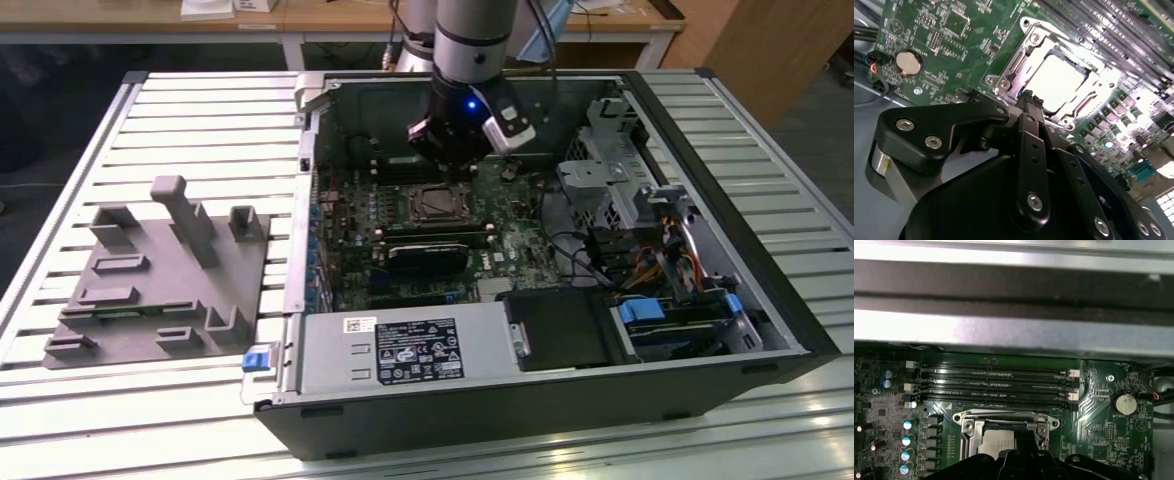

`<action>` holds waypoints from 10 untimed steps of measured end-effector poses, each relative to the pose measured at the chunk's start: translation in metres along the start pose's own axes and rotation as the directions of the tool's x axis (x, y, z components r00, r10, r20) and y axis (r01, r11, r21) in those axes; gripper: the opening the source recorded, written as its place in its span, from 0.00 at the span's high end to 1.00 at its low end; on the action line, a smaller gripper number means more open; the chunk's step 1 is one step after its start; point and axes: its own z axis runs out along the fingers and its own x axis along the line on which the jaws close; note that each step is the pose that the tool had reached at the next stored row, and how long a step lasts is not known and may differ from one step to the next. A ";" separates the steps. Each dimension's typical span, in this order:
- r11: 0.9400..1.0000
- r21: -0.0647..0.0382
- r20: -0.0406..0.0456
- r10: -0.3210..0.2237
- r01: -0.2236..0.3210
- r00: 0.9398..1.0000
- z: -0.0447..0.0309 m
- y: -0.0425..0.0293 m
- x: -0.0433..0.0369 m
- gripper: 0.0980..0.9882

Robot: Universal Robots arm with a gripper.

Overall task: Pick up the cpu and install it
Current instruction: 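Install the second cpu locking lever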

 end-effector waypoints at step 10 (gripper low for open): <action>1.000 0.000 0.000 0.000 0.000 1.000 -0.0099 -0.0054 0.0002 0.99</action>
